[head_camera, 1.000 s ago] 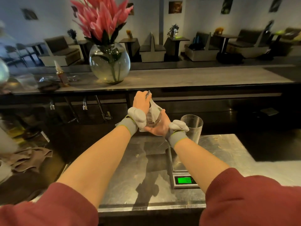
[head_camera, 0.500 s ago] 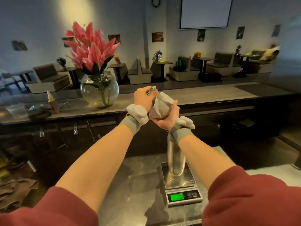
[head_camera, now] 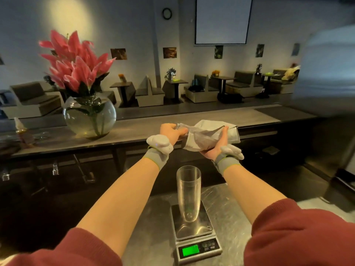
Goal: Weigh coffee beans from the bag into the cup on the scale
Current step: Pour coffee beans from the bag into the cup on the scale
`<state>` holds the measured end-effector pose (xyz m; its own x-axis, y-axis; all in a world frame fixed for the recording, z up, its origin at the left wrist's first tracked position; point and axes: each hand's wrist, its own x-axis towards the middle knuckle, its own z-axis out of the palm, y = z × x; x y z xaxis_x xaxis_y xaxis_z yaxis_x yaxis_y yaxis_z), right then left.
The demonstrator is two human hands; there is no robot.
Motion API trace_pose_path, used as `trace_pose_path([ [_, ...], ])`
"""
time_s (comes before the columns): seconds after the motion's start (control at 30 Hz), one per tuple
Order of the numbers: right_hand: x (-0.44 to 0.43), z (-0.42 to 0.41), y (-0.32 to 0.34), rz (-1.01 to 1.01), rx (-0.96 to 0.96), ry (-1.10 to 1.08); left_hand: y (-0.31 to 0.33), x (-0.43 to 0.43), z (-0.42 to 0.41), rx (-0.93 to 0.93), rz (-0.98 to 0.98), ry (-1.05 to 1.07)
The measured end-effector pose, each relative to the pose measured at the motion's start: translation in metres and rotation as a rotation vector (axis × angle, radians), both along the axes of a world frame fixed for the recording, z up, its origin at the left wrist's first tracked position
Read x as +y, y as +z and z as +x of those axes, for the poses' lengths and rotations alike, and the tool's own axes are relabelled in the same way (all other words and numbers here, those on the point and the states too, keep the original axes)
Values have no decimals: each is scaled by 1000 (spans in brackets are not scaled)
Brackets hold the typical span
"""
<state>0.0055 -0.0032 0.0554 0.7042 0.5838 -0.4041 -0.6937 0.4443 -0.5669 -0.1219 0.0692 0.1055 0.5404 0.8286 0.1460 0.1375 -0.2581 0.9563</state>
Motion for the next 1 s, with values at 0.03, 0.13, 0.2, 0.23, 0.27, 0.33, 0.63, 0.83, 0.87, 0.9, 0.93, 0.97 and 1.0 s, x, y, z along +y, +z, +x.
trace_pose_path([
  [0.03,2,9,-5,-57,-15,-21,-3,-1,3,10,-4,-10],
  [0.13,-2,18,-6,-89,-3,-42,-11,0,11,33,-21,-42],
  [0.2,-4,20,-8,-88,-17,-41,-16,1,15,89,-29,-71],
  [0.23,-4,23,-11,-93,-23,-43,-19,1,16,117,-31,-85],
  [0.27,-5,26,-14,-97,-25,-37,-22,1,17,134,-27,-92],
  [0.33,-7,33,-17,-98,-35,-31,-27,0,19,161,2,-102],
  [0.63,-6,46,-28,-119,-149,50,-44,4,12,206,-28,-154],
  [0.83,0,47,-34,-99,-163,69,-54,8,7,202,-67,-140],
  [0.87,1,46,-34,-98,-167,80,-55,8,7,205,-68,-143],
  [0.9,2,46,-36,-97,-169,90,-55,9,6,215,-69,-144],
  [0.93,3,46,-36,-100,-170,97,-55,9,6,222,-71,-145],
  [0.97,4,47,-37,-101,-171,98,-55,9,6,226,-76,-148],
  [1.0,4,47,-37,-104,-172,97,-55,10,6,225,-79,-151],
])
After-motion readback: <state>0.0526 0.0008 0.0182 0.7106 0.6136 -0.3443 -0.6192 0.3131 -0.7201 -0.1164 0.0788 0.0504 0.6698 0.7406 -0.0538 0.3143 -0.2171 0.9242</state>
